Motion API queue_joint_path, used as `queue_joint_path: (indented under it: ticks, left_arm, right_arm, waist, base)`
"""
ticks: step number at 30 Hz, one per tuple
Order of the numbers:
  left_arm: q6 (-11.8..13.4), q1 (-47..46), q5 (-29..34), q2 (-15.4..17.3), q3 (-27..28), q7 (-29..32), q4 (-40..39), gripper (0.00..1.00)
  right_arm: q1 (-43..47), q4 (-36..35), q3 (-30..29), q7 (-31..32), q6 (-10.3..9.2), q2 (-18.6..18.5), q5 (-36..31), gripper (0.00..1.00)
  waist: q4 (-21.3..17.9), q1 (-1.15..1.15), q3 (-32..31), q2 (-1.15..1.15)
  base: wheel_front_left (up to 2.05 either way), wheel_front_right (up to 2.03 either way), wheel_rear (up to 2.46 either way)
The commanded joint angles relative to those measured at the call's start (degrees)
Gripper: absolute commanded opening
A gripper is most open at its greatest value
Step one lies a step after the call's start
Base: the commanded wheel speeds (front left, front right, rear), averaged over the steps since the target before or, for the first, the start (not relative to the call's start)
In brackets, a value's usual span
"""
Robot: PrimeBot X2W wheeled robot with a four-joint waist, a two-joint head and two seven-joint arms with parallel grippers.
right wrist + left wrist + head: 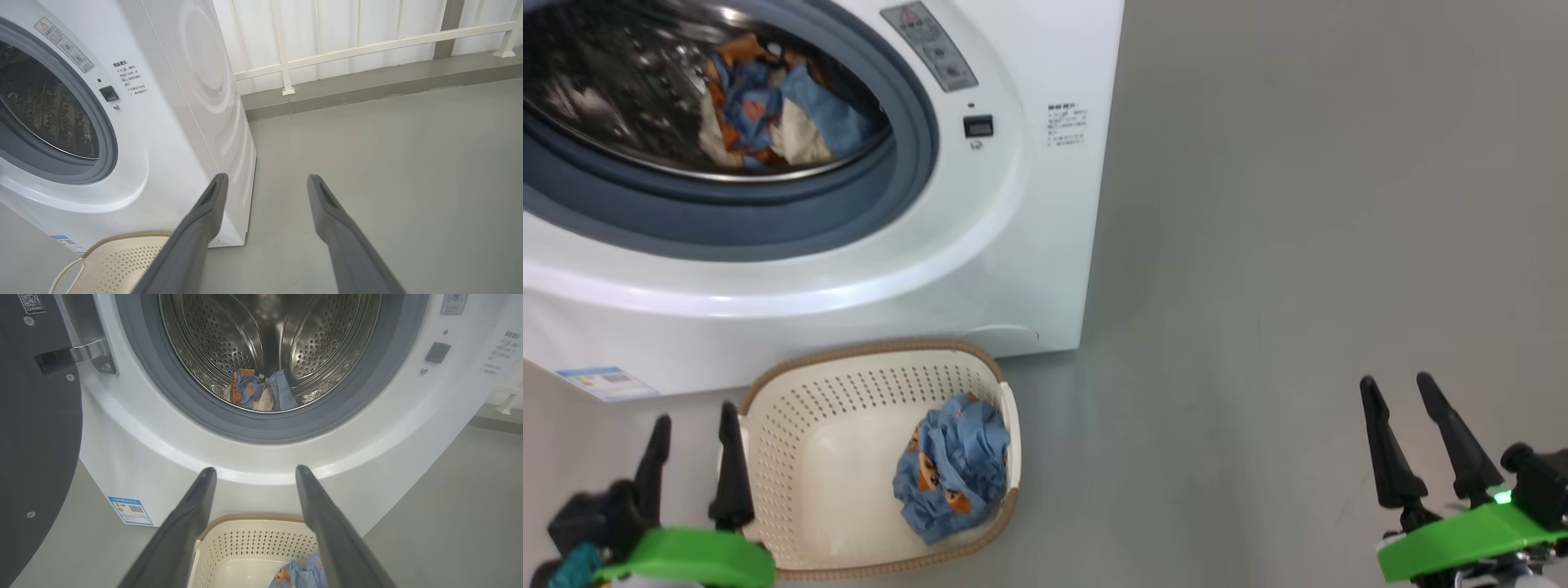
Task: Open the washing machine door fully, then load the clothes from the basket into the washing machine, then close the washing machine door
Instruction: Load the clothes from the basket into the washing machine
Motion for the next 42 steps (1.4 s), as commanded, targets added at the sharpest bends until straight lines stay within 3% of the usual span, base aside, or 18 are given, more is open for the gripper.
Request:
queue_joint_path:
  ticks: [1, 20, 42]
  left_arm:
    - [-0.1, 1.6, 0.8, 0.8, 2.1, -0.3, -2.5, 1.0]
    - [-0.1, 14.8, 2.4, -1.1, 5.0, -0.3, -11.0, 1.0]
    - [-0.1, 14.5, 2.2, -1.7, 4.1, -0.3, -10.7, 1.0]
  right_arm:
    - [1.3, -1.1, 1.0, -0.3, 0.16, -1.3, 0.4, 1.0]
    - [9.0, -2.2, -1.5, -0.3, 0.16, -2.1, 1.0, 1.0]
    - [8.0, -2.6, -1.4, -0.3, 0.16, -1.4, 0.9, 1.0]
  waist:
    - [0.5, 0.0, -2.2, 0.0]
    - [1.4, 0.0, -8.5, 0.0]
    - [0.9, 0.0, -7.4, 0.0]
  base:
    - [0.0, 0.0, 0.0]
    - [0.0, 0.0, 0.0]
    - [0.0, 0.0, 0.0]
